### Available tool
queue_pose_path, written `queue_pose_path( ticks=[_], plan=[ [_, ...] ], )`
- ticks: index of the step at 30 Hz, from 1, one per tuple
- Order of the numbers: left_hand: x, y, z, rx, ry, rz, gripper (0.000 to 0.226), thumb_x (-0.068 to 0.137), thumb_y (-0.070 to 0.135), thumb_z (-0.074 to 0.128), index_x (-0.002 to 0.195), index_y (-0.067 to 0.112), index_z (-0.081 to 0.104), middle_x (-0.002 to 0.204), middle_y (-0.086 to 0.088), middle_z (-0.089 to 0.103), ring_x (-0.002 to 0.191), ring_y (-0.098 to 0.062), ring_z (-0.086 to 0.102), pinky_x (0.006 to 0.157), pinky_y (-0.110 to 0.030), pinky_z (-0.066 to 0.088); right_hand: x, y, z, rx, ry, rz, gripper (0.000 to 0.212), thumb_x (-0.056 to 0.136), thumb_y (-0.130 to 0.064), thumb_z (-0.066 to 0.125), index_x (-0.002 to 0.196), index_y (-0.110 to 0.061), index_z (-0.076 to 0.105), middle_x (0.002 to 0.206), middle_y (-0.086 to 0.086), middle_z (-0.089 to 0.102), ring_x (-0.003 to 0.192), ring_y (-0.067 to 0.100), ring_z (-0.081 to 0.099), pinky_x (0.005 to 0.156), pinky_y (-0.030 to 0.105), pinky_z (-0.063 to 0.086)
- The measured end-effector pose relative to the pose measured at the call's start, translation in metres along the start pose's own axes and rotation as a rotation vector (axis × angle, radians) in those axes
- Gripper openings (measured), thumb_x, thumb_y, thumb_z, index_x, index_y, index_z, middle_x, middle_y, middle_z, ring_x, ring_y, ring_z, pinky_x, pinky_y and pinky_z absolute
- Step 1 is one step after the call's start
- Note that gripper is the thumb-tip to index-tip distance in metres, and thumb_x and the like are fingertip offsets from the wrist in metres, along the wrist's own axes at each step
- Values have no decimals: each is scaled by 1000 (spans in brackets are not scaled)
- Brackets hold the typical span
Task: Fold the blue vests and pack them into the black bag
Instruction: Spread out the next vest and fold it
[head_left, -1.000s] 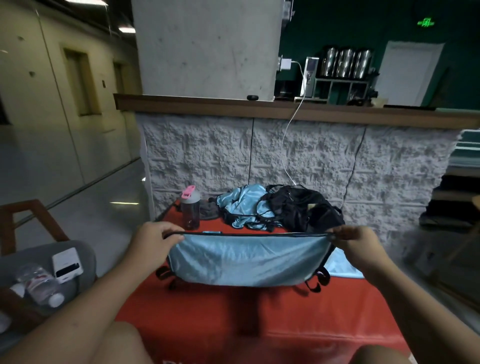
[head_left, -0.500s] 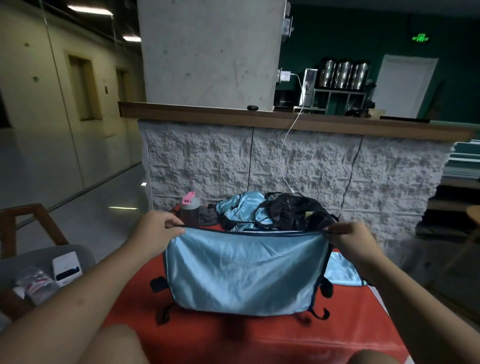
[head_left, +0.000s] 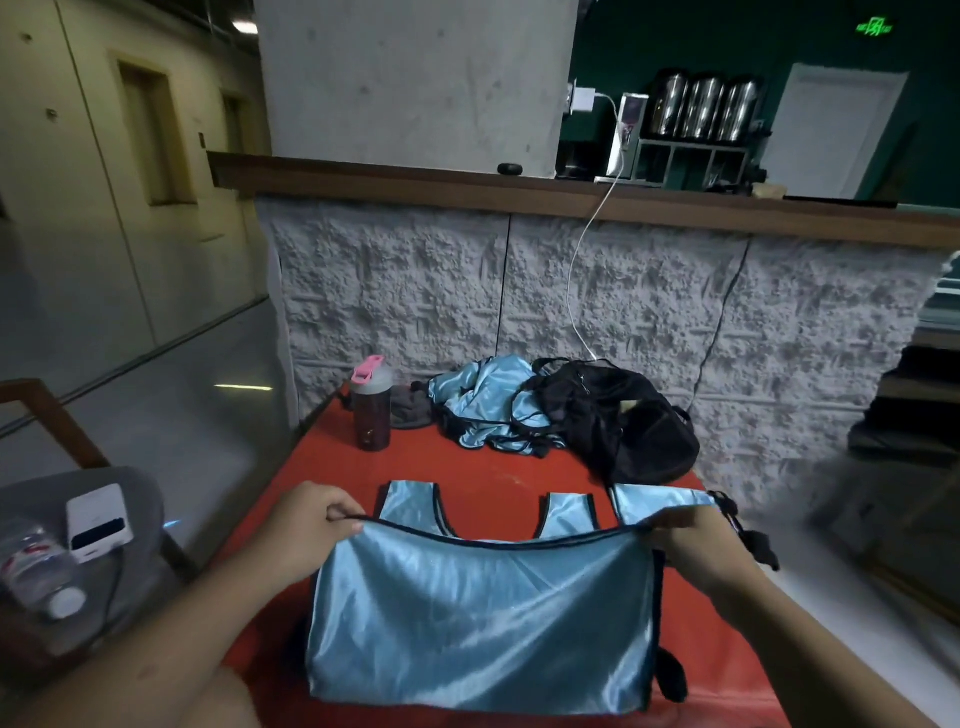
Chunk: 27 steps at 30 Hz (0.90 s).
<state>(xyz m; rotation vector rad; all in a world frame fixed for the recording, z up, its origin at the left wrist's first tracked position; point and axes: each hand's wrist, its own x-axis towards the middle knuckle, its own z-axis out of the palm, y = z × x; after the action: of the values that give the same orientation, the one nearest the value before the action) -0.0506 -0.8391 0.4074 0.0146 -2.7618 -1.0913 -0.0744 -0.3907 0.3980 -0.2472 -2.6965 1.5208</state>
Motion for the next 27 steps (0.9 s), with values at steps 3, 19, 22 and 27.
queue_pose_path(
  ticks=[3,19,22,27],
  plan=[
    [25,-13,23,-28,22,-35,27,78,2,82,75,23,66,69,-2,66,62,-10,57,55,-12,39,17,9,13,6,14,37,12,65,-13,72,73,-16,80,78,24,71,63,20,56,63,37,44],
    [199,-97,146,-104,42,-160,22,81,5,81,77,18,63,68,-10,66,61,-21,59,60,-29,43,201,78,93,-235,138,100,11,79,-13,73,68,-12,76,55,4,64,61,25,63,58,34,50],
    [208,-108,162,-79,40,-181,20,83,7,79,77,20,65,70,-6,67,61,-20,60,58,-28,41,217,90,102,-317,133,118,15,77,-15,73,63,-9,72,55,6,62,63,25,60,60,34,46],
    [218,-107,169,-36,76,-138,15,84,10,78,82,18,66,73,0,67,66,-13,62,58,-25,39,227,91,106,-331,165,69,10,80,-15,75,85,-22,81,79,2,74,82,24,67,70,30,44]
  ],
)
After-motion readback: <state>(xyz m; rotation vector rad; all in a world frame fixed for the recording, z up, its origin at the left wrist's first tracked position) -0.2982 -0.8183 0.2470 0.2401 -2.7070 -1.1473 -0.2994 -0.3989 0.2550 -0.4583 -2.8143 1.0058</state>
